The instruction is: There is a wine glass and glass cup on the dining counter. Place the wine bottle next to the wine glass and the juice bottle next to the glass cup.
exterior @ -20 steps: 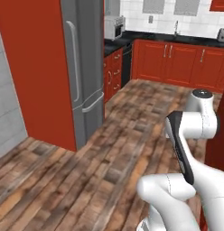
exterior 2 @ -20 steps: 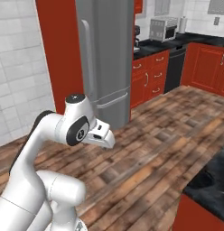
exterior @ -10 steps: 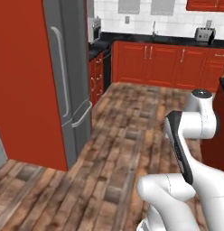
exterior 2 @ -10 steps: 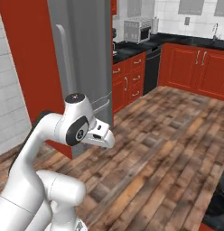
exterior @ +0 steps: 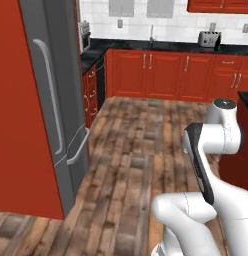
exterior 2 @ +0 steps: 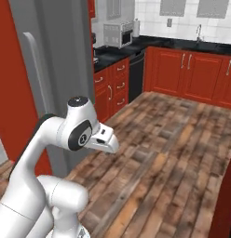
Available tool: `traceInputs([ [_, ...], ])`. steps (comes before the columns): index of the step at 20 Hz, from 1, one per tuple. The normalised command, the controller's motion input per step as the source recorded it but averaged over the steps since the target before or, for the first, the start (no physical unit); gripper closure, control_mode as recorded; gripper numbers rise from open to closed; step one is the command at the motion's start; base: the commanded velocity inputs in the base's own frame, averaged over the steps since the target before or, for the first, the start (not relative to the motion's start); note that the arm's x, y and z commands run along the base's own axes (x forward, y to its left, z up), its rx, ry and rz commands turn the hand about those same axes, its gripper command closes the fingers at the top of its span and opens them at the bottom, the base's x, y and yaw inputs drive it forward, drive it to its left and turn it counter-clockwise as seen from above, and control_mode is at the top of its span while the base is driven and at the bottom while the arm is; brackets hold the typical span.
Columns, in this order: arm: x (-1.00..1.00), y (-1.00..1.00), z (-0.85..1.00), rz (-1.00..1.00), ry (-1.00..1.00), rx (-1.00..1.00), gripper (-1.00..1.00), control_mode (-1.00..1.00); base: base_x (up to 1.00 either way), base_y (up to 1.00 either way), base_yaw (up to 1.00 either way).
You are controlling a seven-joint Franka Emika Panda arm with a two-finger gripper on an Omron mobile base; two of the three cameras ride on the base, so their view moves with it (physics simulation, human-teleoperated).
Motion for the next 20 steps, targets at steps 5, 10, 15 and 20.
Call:
traceInputs([
  [5, 0.00, 0.00, 0.00, 0.00, 0.00, 0.00, -1.00, 1.00, 0.94, 0.06, -0.11],
  [10, 0.00, 0.00, 0.00, 0.00, 0.00, 0.00, -1.00, 1.00, 0.93, 0.00, -0.09],
  [15, 0.00, 0.00, 0.00, 0.00, 0.00, 0.00, -1.00, 1.00, 0.74, 0.00, -0.31],
  [20, 0.00, 0.00, 0.00, 0.00, 0.00, 0.00, -1.00, 1.00, 0.66, 0.00, -0.40],
])
